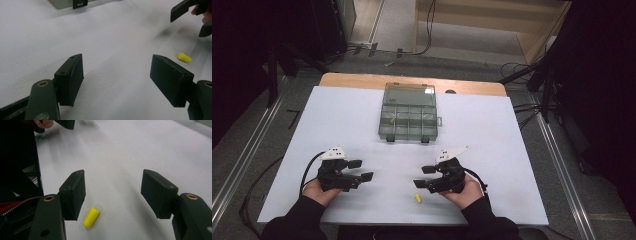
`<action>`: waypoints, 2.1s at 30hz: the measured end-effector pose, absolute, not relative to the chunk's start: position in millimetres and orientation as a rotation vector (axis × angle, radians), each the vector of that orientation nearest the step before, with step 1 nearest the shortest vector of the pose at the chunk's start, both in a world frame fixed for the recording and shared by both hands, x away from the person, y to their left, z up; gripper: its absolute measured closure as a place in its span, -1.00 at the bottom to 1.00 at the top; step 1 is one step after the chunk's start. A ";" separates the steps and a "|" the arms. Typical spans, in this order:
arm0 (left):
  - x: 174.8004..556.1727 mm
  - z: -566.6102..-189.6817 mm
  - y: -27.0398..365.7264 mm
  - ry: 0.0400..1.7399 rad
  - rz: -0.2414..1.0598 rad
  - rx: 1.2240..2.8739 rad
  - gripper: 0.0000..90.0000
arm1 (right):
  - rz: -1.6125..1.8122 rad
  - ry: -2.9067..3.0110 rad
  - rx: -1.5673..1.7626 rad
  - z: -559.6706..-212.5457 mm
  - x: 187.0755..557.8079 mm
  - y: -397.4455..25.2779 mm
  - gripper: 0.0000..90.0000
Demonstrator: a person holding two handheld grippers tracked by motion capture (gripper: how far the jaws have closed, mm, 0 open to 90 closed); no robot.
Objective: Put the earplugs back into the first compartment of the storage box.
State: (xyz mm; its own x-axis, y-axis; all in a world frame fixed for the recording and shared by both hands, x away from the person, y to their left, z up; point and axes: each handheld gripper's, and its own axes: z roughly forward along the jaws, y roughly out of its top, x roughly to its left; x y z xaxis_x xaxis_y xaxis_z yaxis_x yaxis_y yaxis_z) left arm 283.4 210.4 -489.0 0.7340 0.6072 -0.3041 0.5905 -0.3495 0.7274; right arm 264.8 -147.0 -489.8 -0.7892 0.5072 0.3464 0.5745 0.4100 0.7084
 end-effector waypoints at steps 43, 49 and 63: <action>283.7 -489.1 211.0 0.907 0.030 2.044 -0.41 | -1.139 -2.623 -0.918 -512.3 235.5 -130.0 0.73; 283.7 -489.0 211.0 0.905 0.030 2.044 -0.41 | -1.114 -2.587 -0.942 -511.6 240.1 -130.9 0.74; 283.5 -489.1 209.6 0.904 0.026 2.042 -0.41 | -1.177 -2.548 -1.002 -504.5 253.8 -140.4 0.74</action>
